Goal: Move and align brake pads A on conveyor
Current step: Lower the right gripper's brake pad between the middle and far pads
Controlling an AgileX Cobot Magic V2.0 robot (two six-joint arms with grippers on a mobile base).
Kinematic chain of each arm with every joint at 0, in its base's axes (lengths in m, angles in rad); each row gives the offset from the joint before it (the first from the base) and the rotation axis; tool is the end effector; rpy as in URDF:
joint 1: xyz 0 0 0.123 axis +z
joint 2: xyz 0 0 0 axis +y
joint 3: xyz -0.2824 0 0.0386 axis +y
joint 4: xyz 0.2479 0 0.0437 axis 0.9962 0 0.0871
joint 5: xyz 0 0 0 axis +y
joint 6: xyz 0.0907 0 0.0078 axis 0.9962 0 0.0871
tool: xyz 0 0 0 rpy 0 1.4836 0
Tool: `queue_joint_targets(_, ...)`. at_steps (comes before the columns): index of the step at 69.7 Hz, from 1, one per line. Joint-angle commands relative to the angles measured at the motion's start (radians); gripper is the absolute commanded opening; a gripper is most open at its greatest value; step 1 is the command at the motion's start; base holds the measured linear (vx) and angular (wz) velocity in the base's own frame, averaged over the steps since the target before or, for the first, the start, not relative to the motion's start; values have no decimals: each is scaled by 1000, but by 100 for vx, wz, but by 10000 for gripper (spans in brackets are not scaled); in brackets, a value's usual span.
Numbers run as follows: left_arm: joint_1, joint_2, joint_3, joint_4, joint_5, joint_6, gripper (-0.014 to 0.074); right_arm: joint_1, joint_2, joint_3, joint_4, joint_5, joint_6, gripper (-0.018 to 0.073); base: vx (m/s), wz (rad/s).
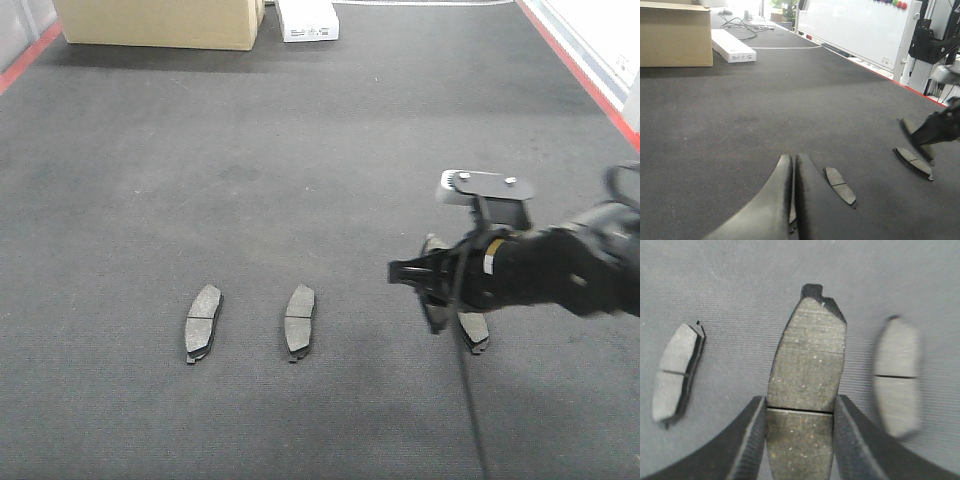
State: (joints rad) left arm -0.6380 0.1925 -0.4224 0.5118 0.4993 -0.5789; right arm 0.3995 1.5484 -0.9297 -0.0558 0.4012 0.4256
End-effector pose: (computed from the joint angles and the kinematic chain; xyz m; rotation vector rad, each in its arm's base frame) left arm 0.0524 -0.0122 0.3027 0.2624 1.6871 -0.3663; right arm 0.2898 0.1202 0.2249 -0.0228 2.5268 0.2897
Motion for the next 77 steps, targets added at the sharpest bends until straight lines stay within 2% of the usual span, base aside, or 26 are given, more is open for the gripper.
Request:
queue_joint_targets(1, -1, 13, -22, 16, -60, -1, -6, 0, 31, -79, 56, -36, -48, 119, 0, 0)
queue_joint_targets(14, -1, 13, -22, 16, -60, -1, -6, 0, 146, -150, 179, -16, -139, 124, 0, 0)
queue_joint_targets(25, -1, 13, -22, 16, -60, -1, -6, 0, 219, -197, 240, 14, -188, 129, 0, 0)
queue_joint_targets(61, -1, 13, -22, 16, -60, -1, -6, 0, 280, -206, 253, 26, -196, 151, 0, 0)
queue_joint_targets(77, -1, 13, -22, 16, -60, -1, -6, 0, 280, -206, 268, 29, -212, 292, 0, 0)
